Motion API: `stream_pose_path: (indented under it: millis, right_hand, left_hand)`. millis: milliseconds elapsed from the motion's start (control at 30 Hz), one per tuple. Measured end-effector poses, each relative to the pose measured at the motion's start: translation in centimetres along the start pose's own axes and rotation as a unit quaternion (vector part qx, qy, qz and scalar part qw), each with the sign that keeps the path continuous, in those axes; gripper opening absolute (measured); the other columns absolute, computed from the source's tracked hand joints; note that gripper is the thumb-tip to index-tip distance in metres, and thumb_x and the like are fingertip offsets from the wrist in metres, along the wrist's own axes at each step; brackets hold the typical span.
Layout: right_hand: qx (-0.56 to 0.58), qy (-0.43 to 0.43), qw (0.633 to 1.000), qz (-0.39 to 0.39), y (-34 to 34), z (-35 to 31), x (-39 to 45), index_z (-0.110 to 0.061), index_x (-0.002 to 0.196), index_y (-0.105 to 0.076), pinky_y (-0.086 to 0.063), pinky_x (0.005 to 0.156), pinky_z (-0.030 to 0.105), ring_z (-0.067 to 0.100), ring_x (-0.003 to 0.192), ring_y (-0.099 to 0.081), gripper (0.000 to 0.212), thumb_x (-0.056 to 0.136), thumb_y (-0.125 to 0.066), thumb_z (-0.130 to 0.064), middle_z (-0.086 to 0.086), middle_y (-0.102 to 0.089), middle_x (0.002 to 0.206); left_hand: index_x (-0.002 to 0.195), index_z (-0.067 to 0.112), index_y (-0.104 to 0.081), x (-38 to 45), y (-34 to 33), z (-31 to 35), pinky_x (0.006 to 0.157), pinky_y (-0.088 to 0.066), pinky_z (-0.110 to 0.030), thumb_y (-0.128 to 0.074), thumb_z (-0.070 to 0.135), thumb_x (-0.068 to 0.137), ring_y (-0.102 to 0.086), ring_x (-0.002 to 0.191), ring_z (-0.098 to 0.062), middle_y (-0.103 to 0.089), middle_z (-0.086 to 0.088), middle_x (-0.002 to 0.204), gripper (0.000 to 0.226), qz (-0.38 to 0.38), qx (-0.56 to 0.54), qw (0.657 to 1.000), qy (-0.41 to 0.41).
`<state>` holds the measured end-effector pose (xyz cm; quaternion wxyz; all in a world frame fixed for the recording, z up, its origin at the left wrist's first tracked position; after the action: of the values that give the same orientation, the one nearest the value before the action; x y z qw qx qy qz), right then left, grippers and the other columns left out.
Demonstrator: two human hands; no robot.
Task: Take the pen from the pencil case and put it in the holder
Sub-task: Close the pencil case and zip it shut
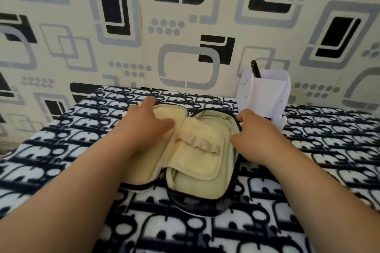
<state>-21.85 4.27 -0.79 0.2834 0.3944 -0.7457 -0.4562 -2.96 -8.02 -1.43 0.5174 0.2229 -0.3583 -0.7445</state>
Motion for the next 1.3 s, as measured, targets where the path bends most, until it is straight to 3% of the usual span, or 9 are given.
stream_pose_path:
  millis: [133, 333, 433, 533, 767, 967, 1133, 1233, 1300]
  right_hand:
    - [0.027, 0.006, 0.999, 0.04, 0.6, 0.7, 0.4, -0.019, 0.115, -0.044, -0.037, 0.053, 0.025, 0.019, 0.078, -0.048, 0.036, 0.079, -0.049, -0.012, -0.002, -0.051, 0.089]
    - [0.075, 0.019, 0.993, 0.093, 1.3, 1.1, 0.7, -0.024, 0.12, -0.047, -0.036, 0.06, 0.027, 0.021, 0.083, -0.05, 0.044, 0.078, -0.049, -0.011, 0.005, -0.06, 0.107]
    - [0.108, 0.022, 0.987, 0.119, 1.7, 1.3, 0.9, -0.024, 0.116, -0.05, -0.035, 0.052, 0.024, 0.02, 0.081, -0.053, 0.039, 0.079, -0.048, -0.012, 0.004, -0.061, 0.101]
    - [0.145, 0.023, 0.979, 0.143, 2.1, 1.5, 1.1, -0.023, 0.107, -0.055, -0.033, 0.047, 0.022, 0.014, 0.069, -0.053, 0.029, 0.08, -0.049, -0.015, 0.0, -0.06, 0.083]
    - [0.199, 0.034, 0.96, 0.196, 2.8, 1.6, 1.2, -0.023, 0.09, -0.057, -0.032, 0.044, 0.017, 0.005, 0.059, -0.049, 0.014, 0.081, -0.051, -0.014, -0.009, -0.054, 0.064]
    - [0.252, 0.042, 0.939, 0.231, 2.9, 1.4, 1.0, -0.025, 0.086, -0.057, -0.035, 0.043, 0.004, 0.004, 0.056, -0.051, 0.013, 0.082, -0.052, -0.014, -0.007, -0.058, 0.061]
    - [0.302, 0.038, 0.921, 0.244, 2.9, 1.4, 0.8, -0.024, 0.086, -0.058, -0.033, 0.04, 0.007, 0.002, 0.048, -0.047, 0.013, 0.083, -0.051, -0.014, -0.009, -0.052, 0.056]
    - [0.328, 0.035, 0.913, 0.241, 2.7, 1.3, 0.8, -0.022, 0.087, -0.059, -0.032, 0.039, 0.009, 0.0, 0.045, -0.046, 0.01, 0.083, -0.052, -0.016, -0.008, -0.053, 0.057]
    - [0.341, 0.037, 0.908, 0.24, 2.6, 1.1, 0.8, -0.021, 0.087, -0.059, -0.033, 0.039, 0.009, -0.003, 0.042, -0.045, 0.008, 0.083, -0.053, -0.017, -0.007, -0.053, 0.057]
  left_hand:
    - [0.141, 0.03, -0.025, 0.0, 0.8, -0.5, 0.085, -0.03, -0.032, -0.062, 0.047, 0.076, -0.047, 0.116, -0.028, -0.047, -0.009, 0.138, 0.076, 0.003, -0.097, 0.995, 0.009]
    - [0.135, 0.03, -0.039, -0.3, 1.4, -0.7, 0.107, -0.033, -0.047, -0.067, 0.052, 0.06, -0.042, 0.125, -0.021, -0.045, -0.001, 0.141, 0.083, -0.037, -0.298, 0.953, 0.039]
    - [0.11, 0.019, -0.063, -0.5, 1.4, -0.3, 0.083, -0.052, -0.035, -0.064, 0.04, 0.074, -0.064, 0.098, -0.02, -0.069, -0.004, 0.107, 0.042, -0.075, -0.416, 0.904, 0.06]
    - [0.078, 0.016, -0.065, -0.8, 1.8, 0.1, 0.046, -0.049, -0.021, -0.057, 0.036, 0.082, -0.062, 0.05, -0.018, -0.066, -0.005, 0.059, 0.022, -0.084, -0.484, 0.869, 0.056]
    - [0.103, 0.013, -0.065, -0.5, 2.3, 0.8, 0.058, -0.055, -0.03, -0.039, 0.052, 0.089, -0.071, 0.072, -0.021, -0.074, -0.008, 0.079, 0.049, -0.09, -0.58, 0.809, -0.006]
    - [0.052, 0.013, -0.073, -0.9, 0.0, 1.9, 0.039, -0.049, -0.021, -0.047, 0.031, 0.091, -0.062, 0.041, -0.014, -0.066, -0.002, 0.048, 0.049, -0.09, -0.598, 0.796, -0.028]
    - [0.083, 0.015, -0.066, -0.7, -1.1, 1.7, 0.067, -0.052, -0.028, -0.039, 0.031, 0.095, -0.062, 0.073, -0.017, -0.068, -0.004, 0.08, 0.033, -0.095, -0.551, 0.829, -0.006]
    - [0.05, 0.012, -0.068, -1.9, -2.4, 2.7, 0.039, -0.046, -0.015, -0.037, 0.017, 0.095, -0.06, 0.045, -0.01, -0.064, 0.003, 0.045, 0.054, -0.149, -0.533, 0.832, -0.027]
    - [0.054, 0.01, -0.073, -2.9, -3.9, 4.2, 0.043, -0.051, -0.019, -0.039, 0.03, 0.094, -0.065, 0.048, -0.012, -0.068, -0.003, 0.051, 0.056, -0.231, -0.553, 0.8, -0.028]
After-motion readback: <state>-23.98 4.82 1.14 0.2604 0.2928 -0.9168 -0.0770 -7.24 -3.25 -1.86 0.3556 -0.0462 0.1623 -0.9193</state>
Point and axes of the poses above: each hand's wrist, its own x-axis towards the middle knuckle, its own y-axis out of the back of the hand, z = x × y, the point moved 6 cm from there along x, towards the middle knuckle
